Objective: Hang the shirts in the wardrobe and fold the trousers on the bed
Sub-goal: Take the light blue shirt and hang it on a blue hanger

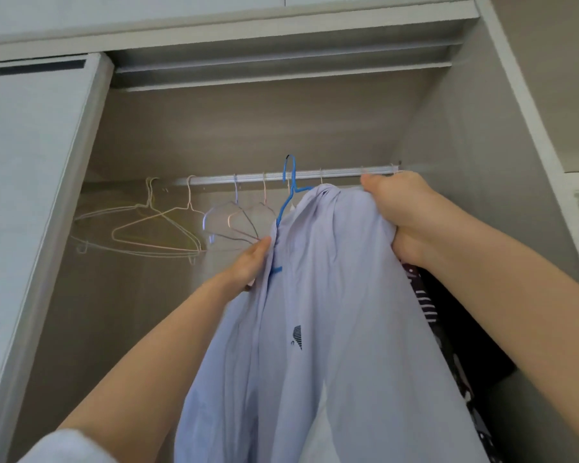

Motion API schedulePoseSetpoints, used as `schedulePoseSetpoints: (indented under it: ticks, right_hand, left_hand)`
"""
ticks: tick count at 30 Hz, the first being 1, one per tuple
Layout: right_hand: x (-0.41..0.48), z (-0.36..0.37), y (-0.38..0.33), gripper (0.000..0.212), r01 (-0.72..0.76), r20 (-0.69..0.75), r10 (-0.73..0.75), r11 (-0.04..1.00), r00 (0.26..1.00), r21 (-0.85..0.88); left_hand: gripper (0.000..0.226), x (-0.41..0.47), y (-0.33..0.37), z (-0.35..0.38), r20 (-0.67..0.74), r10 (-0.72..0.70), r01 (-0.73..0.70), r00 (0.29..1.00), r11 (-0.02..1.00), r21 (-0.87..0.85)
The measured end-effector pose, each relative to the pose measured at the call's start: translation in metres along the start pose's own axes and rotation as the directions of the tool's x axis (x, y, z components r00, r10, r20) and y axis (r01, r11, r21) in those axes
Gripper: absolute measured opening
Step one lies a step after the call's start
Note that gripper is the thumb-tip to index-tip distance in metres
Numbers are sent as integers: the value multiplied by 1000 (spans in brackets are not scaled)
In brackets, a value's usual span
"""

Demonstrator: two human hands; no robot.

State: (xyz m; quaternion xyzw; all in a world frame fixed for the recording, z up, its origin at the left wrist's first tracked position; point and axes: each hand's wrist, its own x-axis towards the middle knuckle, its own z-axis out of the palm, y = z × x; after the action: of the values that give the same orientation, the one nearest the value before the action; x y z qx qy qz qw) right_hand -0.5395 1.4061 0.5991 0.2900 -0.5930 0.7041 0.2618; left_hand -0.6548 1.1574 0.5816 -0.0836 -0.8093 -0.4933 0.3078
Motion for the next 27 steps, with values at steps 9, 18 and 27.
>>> schedulePoseSetpoints:
  ticks: [9,18,27]
  right_hand:
    - [11,61,13,34,115,-114,-133,982,984,-152]
    - [50,115,14,32,131,-146,-199,915,969,-381]
    - [101,169,25,28,99,-119,-169,888,978,-448]
  left_hand:
    - [36,10,4,10,200,124,-105,972,989,-103]
    - [29,9,-25,-36,144,219,-151,965,913,-379]
    - [94,-6,-32,-48,386,305,-117,870,890,-440]
